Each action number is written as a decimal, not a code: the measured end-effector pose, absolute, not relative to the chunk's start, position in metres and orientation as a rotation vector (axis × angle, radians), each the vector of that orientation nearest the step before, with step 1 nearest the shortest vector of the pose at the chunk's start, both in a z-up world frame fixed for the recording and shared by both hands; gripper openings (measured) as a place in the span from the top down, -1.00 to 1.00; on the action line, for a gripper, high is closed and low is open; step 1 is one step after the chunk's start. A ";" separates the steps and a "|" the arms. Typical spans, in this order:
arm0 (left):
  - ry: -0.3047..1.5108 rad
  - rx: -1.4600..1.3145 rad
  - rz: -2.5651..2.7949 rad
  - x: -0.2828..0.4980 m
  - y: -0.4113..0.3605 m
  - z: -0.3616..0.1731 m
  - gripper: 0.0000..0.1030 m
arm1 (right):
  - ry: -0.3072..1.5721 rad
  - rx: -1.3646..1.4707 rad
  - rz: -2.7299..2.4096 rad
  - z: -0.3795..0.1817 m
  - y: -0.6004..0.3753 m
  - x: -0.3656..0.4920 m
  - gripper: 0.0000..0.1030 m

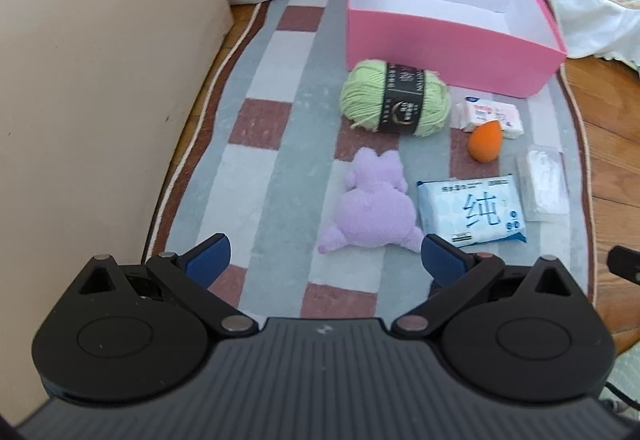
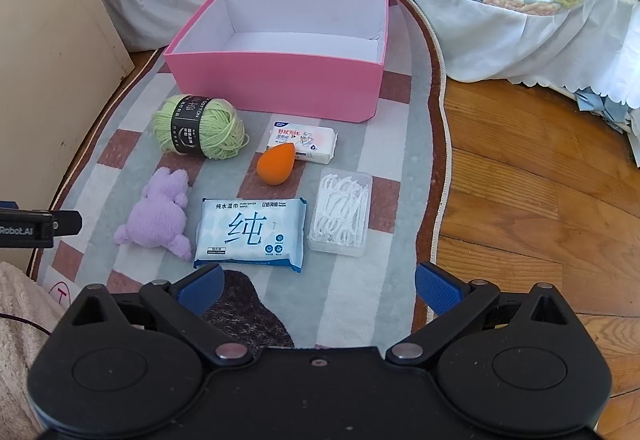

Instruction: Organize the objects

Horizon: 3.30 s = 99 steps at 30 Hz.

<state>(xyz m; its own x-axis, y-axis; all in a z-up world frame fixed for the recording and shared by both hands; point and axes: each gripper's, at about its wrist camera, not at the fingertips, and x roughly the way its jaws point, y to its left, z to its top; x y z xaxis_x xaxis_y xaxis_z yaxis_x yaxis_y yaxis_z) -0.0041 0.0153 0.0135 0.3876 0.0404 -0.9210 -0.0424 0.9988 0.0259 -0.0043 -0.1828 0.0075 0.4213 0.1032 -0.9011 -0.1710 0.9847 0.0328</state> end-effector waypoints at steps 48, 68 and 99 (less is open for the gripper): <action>1.165 -0.045 -0.062 -0.009 -0.003 0.024 -1.00 | 1.131 -0.076 0.169 0.005 -0.186 -0.004 -1.00; 1.011 -0.164 0.033 0.031 -0.014 0.043 -0.95 | 0.818 -0.091 0.477 0.031 -0.194 0.005 -1.00; 1.172 -0.314 -0.092 0.067 -0.041 -0.098 0.15 | 0.951 0.033 0.527 -0.112 -0.167 0.013 -0.40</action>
